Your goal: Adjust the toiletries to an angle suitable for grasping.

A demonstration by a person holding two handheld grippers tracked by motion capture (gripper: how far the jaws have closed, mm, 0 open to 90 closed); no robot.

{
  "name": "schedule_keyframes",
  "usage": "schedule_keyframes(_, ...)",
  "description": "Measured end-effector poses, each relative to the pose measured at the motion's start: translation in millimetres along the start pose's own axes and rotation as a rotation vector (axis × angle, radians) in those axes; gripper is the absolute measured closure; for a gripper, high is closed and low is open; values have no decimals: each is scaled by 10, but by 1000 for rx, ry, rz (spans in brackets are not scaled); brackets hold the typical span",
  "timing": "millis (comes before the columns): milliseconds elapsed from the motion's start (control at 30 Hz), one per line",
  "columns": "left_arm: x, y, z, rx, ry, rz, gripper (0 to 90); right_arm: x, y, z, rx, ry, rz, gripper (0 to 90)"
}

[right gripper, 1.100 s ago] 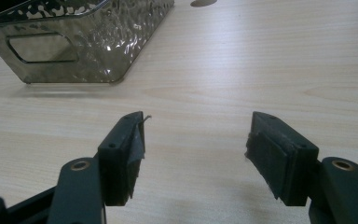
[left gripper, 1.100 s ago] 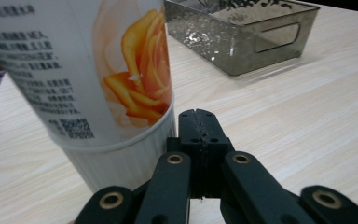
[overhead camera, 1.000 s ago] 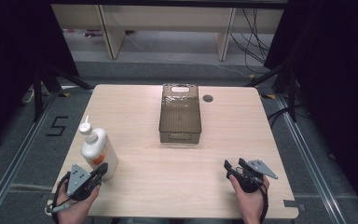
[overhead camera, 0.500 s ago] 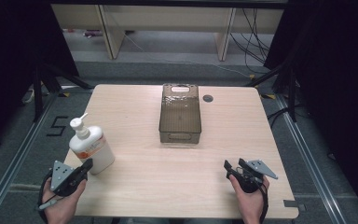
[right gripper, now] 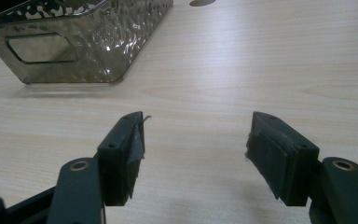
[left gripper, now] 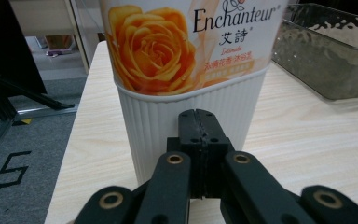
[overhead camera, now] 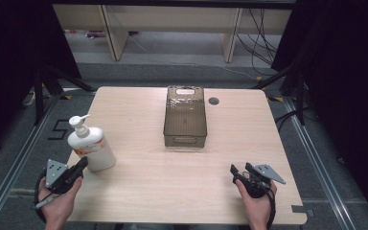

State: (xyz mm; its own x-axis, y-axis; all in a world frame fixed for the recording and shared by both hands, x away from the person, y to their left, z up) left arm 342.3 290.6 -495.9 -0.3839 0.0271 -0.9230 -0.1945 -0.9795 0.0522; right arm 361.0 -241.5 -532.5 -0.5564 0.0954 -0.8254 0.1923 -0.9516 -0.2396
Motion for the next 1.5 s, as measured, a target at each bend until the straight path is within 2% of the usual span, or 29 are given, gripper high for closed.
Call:
schedule_keyframes(100,-4,-23,-26,-7,2,5,898,-12,41,-2,9,11,56,368)
schedule_keyframes(233,-9,-45,-60,-18,6,10,898,-11,36,-1,9,11,49,367)
schedule_keyframes(267,-11,-50,-66,-21,7,10,898,0,0,1,0,3,1,367)
schedule_keyframes(300,-11,-50,-66,-21,7,10,897,0,0,1,0,3,1,367)
schedule_keyframes(333,-11,-60,-80,-22,14,13,897,-12,42,-3,7,12,55,367)
schedule_keyframes(500,-3,-65,-87,-28,15,13,894,-12,41,-3,8,11,56,366)
schedule_keyframes(533,1,-63,-86,-28,15,14,889,-6,19,-1,6,9,27,366)
schedule_keyframes(567,6,-62,-83,-27,16,15,882,-12,41,-10,-4,14,53,366)
schedule_keyframes(600,9,-58,-80,-26,19,16,870,-9,31,-8,-1,13,40,366)
schedule_keyframes(667,17,-55,-70,-23,28,17,848,-12,42,-9,-4,14,51,365)
schedule_keyframes(700,17,-55,-70,-23,28,17,837,-4,12,-1,3,9,13,365)
schedule_keyframes(733,26,-54,-36,-27,30,14,824,-13,44,0,11,13,57,365)
schedule_keyframes(767,26,-54,-36,-27,30,14,808,-13,44,0,11,13,57,365)
schedule_keyframes(800,27,-53,10,-28,46,17,784,-13,42,-2,9,15,56,365)
schedule_keyframes(833,23,-49,33,-26,65,17,760,0,-1,3,2,4,0,364)
schedule_keyframes(867,16,-44,60,-29,84,23,730,-12,40,-1,11,14,58,365)
schedule_keyframes(933,4,-42,93,-38,99,22,659,-10,32,-2,14,11,56,365)
schedule_keyframes(967,-23,-28,167,-61,126,50,627,-10,32,-2,12,9,59,365)
schedule_keyframes(1067,-99,-9,248,-73,194,64,547,-10,31,-1,18,10,59,364)
schedule_keyframes(1167,-202,29,324,-94,238,54,469,-9,31,-2,12,9,58,364)
schedule_keyframes(1200,-238,54,334,-100,255,62,445,-9,29,-4,10,8,57,364)
schedule_keyframes(1233,-276,72,352,-98,261,49,429,-11,33,-5,11,9,66,364)
schedule_keyframes(1300,-314,95,356,-99,278,58,411,-9,28,-3,7,6,61,364)
schedule_keyframes(1400,-459,143,373,-103,305,54,400,-10,32,-3,9,11,55,363)
schedule_keyframes(1467,-522,156,377,-108,313,52,398,-10,38,-4,11,14,65,362)
schedule_keyframes(1500,-549,160,377,-107,313,53,397,-9,27,-5,7,17,54,361)
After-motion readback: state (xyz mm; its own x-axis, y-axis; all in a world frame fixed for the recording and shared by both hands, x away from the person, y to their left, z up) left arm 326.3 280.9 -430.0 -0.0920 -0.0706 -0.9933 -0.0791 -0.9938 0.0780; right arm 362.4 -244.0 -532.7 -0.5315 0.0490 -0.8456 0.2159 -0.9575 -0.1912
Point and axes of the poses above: each handheld gripper's, and its own axes: z roughly backward along the jaws, x roughly out of its underside, y roughly to its right, the point moved 4 cm from there along -z, roughly forward along the jaws, and after that the axes turned 3 degrees about -y, right-handed, at the moved point
